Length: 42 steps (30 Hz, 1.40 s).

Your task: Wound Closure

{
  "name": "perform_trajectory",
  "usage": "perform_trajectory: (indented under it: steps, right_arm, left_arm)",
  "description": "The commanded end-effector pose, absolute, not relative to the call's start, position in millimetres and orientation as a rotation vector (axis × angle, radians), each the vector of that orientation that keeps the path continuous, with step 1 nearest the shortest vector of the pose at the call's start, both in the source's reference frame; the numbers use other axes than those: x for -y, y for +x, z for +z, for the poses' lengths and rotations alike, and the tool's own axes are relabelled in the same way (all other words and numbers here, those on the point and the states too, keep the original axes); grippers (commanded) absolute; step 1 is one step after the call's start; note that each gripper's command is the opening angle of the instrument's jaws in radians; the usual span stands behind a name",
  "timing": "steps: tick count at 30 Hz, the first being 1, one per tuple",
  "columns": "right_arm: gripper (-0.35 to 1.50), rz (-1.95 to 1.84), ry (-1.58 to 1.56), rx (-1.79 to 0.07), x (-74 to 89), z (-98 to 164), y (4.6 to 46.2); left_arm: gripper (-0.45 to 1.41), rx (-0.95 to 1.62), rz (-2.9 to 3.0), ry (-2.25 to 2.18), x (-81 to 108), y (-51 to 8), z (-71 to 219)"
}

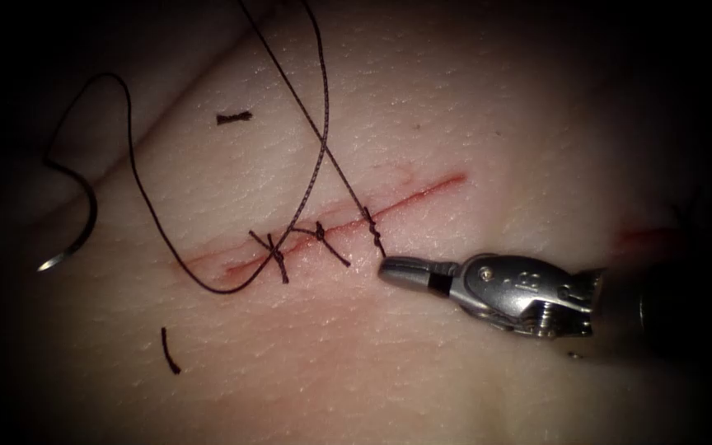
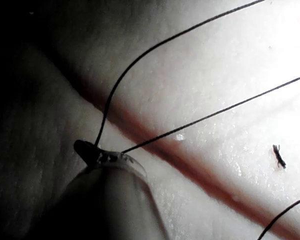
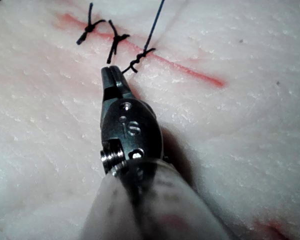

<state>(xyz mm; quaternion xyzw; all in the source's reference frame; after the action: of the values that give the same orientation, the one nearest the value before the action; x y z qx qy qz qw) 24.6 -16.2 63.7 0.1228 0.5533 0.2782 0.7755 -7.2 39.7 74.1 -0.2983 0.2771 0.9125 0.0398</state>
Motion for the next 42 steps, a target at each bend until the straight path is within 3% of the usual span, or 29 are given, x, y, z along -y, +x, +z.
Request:
perform_trajectory:
  steps: [1,22,29,31,34,37,42]
  right_arm:
    - [-0.35,0.599,0.269,-1.196,17.4,64.4,25.0]
    - [-0.35,0.571,0.266,-1.185,19.4,65.4,24.8]
    - [-0.35,0.577,0.274,-1.190,18.4,65.2,25.3]
    - [0.34,0.578,0.280,-1.193,18.0,65.1,25.5]
    - [1.18,0.591,0.302,-1.206,17.3,64.4,25.3]
    - [1.33,0.593,0.327,-1.218,16.5,63.0,24.6]
    - [1.40,0.597,0.366,-1.225,15.2,60.5,23.6]
  left_arm:
    - [-0.45,-0.851,2.793,-0.917,-40.2,-7.7,74.8]
    - [-0.45,-0.888,2.786,-0.866,-45.0,-6.8,77.7]
    - [-0.45,-0.806,2.673,-1.139,-41.5,-7.7,76.5]
    - [-0.45,-0.730,2.595,-1.304,-40.4,-8.0,75.8]
    - [-0.45,-0.596,2.463,-1.602,-38.0,-8.7,74.0]
    - [-0.45,-0.427,2.302,-1.880,-35.2,-9.7,71.3]
    - [-0.45,-0.240,2.108,-2.164,-31.7,-11.2,67.0]
